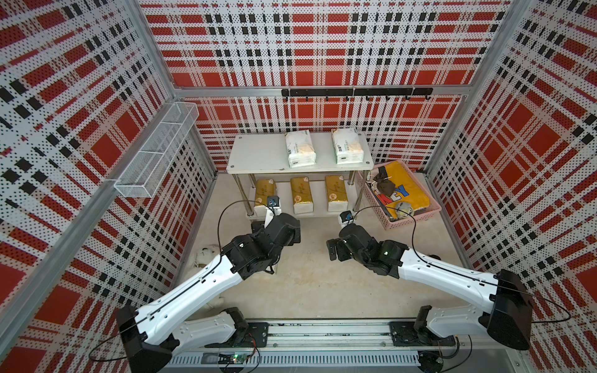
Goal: Place the tissue boxes on the shelf by color
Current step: Place a box of tissues on the shelf, then pick up the box of tissues from the center of the board.
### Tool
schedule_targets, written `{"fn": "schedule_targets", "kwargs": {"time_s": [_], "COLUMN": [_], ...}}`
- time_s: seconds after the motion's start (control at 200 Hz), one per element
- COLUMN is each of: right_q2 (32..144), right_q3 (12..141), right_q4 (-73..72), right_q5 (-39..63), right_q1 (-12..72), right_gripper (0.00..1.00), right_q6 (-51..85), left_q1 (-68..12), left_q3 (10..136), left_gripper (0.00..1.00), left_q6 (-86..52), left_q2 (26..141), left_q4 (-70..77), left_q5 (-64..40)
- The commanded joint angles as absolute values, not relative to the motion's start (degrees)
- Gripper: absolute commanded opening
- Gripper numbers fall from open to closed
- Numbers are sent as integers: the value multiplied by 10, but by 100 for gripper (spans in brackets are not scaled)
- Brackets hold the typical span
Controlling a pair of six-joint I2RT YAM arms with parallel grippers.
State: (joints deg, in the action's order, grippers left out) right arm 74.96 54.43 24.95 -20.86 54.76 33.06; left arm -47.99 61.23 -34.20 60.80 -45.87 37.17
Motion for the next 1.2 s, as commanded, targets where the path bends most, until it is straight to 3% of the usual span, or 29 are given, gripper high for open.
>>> {"fn": "schedule_targets", "kwargs": {"time_s": [0.0,0.21,0.506,1.027,1.192], "right_q2": [750,750,738,730,729], "right_q3": [550,546,520,501,497], "right_q4": [243,232,213,194,189], "right_q5": [-215,-216,-213,-214,-216], "right_q1": [553,553,553,553,553], "right_gripper": [100,100,100,100,100], "right_q6": [328,329,337,338,341], "left_q1": [-465,-406,-382,-383,-346], "left_q3": [581,515,464,405,403], "left_gripper": [99,100,100,99,99], "left_q6": [-365,-357,-382,-526,-534], "left_q2": [584,599,630,620,625], "left_q4": [-464,-452,-446,-464,-477], "left_q5": [327,239,205,231,224]}}
